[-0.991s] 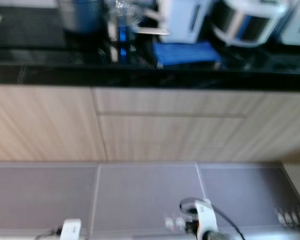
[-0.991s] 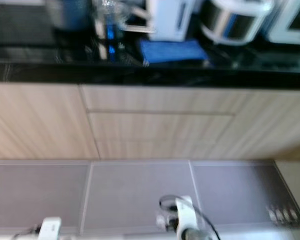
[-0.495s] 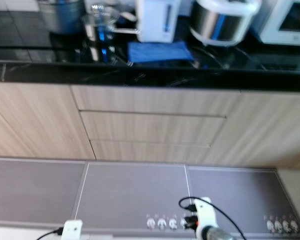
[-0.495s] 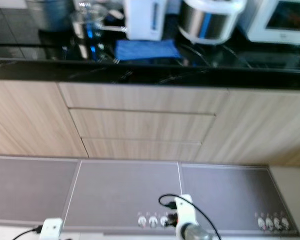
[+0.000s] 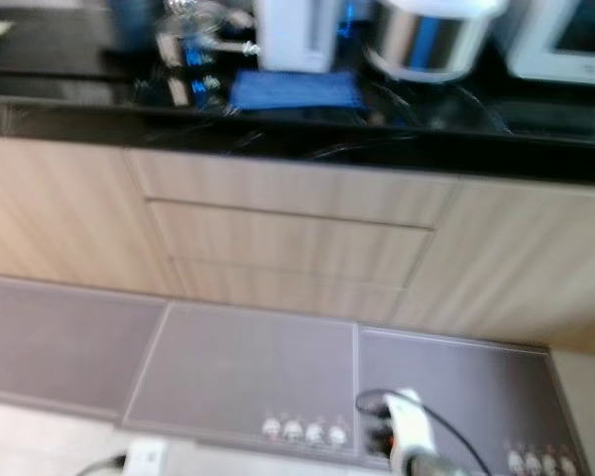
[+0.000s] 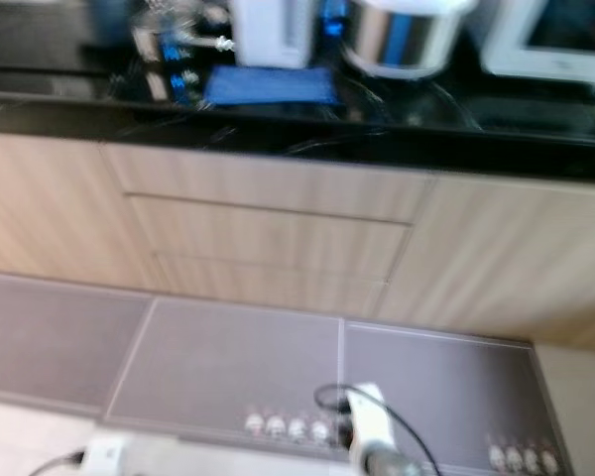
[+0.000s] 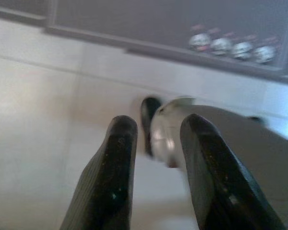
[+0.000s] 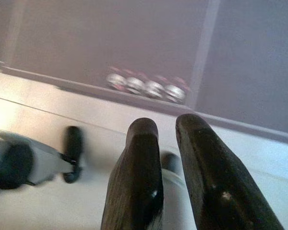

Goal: Kitchen organization

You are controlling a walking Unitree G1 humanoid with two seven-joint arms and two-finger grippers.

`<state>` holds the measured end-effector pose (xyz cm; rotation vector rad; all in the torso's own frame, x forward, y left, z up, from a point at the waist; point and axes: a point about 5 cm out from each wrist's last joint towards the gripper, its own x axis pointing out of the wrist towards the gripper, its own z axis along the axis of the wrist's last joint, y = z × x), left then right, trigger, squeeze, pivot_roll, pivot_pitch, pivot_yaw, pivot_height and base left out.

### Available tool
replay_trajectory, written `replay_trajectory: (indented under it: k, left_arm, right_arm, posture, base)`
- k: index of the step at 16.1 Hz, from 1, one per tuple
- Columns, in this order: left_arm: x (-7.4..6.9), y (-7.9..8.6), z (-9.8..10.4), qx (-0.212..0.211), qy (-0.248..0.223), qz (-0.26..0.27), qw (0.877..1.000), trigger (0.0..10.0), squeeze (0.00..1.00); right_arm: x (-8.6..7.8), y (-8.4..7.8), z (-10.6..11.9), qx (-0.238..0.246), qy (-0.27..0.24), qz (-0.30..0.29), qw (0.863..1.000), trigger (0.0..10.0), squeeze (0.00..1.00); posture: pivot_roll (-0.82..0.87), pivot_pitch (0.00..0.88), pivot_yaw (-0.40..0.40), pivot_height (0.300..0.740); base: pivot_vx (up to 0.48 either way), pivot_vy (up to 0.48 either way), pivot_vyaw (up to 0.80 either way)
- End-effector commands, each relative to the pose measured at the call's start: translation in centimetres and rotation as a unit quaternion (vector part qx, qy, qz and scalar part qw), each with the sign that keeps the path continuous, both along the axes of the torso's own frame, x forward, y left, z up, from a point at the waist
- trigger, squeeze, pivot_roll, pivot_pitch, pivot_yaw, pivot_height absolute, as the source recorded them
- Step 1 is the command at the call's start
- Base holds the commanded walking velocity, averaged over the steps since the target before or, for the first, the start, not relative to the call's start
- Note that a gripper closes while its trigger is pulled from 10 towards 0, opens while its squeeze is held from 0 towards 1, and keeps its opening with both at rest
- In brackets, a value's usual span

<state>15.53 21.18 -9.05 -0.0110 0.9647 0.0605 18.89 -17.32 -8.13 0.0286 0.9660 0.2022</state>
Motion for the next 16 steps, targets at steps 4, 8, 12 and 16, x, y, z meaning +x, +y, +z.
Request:
replay_trajectory:
  k: [4,8,12,16]
  left_arm:
    - [-1.03,0.58,-0.33,0.01,0.021,-0.002,1.0,10.0,0.0]
    - [-1.32,0.89,-0.37,0.013,0.025,-0.008,1.0,10.0,0.0]
    - [-1.35,1.08,-0.33,0.015,0.026,-0.011,0.999,10.0,0.0]
    - [-0.83,0.94,-0.17,0.015,0.02,-0.016,1.0,10.0,0.0]
  right_arm:
    - [0.37,0.59,0.15,0.008,-0.006,0.002,1.0,10.0,0.0]
    - [0.21,0.65,0.07,0.008,-0.005,0.005,1.0,10.0,0.0]
    - [0.09,0.8,0.02,0.014,-0.009,-0.003,1.0,10.0,0.0]
    - [0.17,0.92,0.07,0.019,-0.013,-0.006,1.0,10.0,0.0]
  posture:
    - [0.04,0.038,-0.046,0.74]
    - [0.04,0.021,-0.041,0.74]
    - [0.05,0.0,-0.036,0.74]
    - [0.04,0.0,-0.033,0.74]
  base:
    - [0.0,-0.335,0.0]
    - [0.0,-0.335,0.0]
    - [0.0,-0.334,0.0]
    - [0.0,-0.336,0.0]
